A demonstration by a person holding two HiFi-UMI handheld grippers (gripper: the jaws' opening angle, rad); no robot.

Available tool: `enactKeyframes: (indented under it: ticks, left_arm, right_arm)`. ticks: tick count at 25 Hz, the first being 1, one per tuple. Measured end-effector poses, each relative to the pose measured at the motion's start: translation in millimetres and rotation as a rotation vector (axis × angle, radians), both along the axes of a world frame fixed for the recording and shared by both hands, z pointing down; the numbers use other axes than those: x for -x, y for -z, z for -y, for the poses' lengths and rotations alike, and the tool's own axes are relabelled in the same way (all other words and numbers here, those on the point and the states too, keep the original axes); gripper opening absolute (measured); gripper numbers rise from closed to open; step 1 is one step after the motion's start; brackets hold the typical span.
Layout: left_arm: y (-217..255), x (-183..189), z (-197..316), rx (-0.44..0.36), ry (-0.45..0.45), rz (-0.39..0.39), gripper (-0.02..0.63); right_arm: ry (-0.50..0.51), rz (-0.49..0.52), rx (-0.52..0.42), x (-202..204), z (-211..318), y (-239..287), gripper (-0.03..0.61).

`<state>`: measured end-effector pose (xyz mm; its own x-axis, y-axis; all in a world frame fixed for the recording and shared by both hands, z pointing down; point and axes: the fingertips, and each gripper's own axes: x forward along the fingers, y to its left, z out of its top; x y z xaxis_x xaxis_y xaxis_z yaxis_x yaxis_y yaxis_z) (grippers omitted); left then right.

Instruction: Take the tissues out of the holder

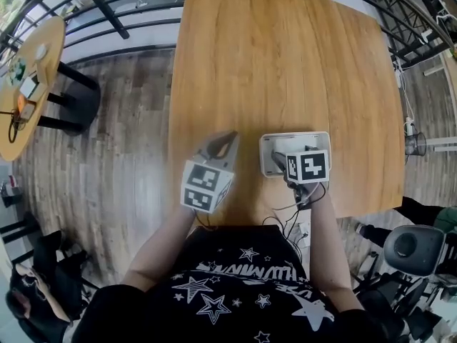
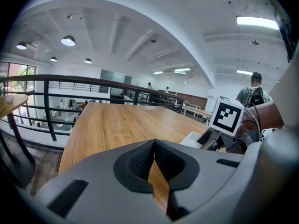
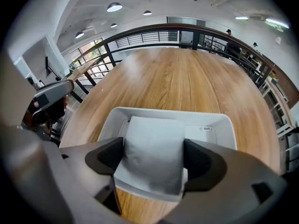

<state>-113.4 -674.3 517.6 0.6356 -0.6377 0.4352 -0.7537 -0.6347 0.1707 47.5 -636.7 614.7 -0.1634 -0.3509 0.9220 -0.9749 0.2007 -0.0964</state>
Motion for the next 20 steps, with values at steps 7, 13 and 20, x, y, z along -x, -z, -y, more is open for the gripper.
enactKeyframes:
  ticks: [7, 13, 20]
  left_arm:
    - [1.8, -2.6, 2.0, -0.005, -0.023, -0.006, 0.011]
    - [3.6, -7.6, 0.7, -0.002, -0.031, -0.012, 0.011]
    - [4.7, 0.8, -1.8, -0.008, -0.029, -0.018, 0.011]
  right_arm:
    - [0.020, 0.000, 0.067, 1.1, 4.4, -6.3, 0.373]
    - [0.018, 0.004, 0.057, -2.2, 6.0, -5.7, 0.374]
    - [0.013, -0.012, 0.034, 2.7, 3.8, -4.8, 0.371]
